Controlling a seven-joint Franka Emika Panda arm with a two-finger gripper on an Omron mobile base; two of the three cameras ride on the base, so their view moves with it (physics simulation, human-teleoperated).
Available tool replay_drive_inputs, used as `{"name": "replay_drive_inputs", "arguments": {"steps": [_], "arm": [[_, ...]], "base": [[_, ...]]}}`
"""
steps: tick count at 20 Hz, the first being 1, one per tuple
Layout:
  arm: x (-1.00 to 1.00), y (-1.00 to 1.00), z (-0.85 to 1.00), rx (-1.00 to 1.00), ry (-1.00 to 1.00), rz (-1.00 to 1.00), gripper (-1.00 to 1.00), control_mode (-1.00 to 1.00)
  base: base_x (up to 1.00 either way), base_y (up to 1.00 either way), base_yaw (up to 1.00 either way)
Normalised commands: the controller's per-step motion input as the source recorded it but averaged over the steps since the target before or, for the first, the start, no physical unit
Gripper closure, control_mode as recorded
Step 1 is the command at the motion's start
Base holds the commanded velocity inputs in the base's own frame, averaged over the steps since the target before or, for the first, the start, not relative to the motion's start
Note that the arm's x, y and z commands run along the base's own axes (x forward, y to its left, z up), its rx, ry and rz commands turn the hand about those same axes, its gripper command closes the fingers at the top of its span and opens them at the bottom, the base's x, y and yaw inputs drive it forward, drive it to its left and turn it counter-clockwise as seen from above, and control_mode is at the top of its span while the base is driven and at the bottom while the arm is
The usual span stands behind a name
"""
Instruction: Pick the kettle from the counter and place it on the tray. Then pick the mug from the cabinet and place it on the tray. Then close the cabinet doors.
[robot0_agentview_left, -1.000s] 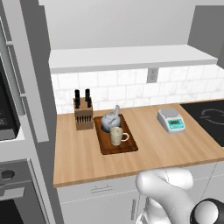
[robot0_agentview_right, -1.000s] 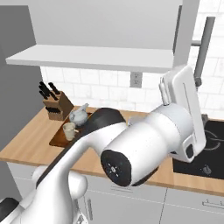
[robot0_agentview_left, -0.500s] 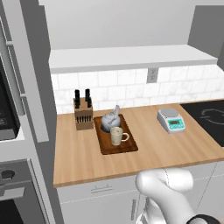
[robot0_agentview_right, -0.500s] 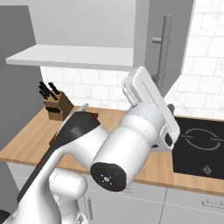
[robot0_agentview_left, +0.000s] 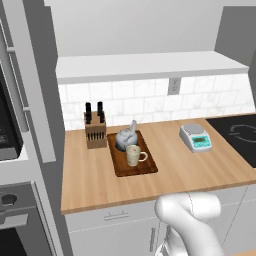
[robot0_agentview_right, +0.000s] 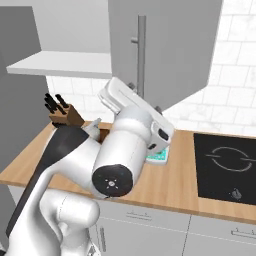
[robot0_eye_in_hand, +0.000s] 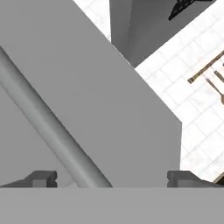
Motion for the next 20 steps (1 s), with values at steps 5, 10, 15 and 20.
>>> {"name": "replay_drive_inputs", "arguments": {"steps": [5,10,15,20], "arm": [[0.61,0.76,-0.29,-0.37,0.15,0.15,-1.0,-1.0],[0.64,0.71,-0.26,-0.34,0.14,0.17,-1.0,-1.0],[0.8,0.51,-0.11,-0.25,0.05,0.19,-1.0,-1.0],[0.93,0.34,-0.18,-0.21,0.05,0.19,-1.0,-1.0]], "base": [[0.0,0.0,0.0],[0.0,0.0,0.0],[0.0,0.0,0.0],[0.0,0.0,0.0]]}}
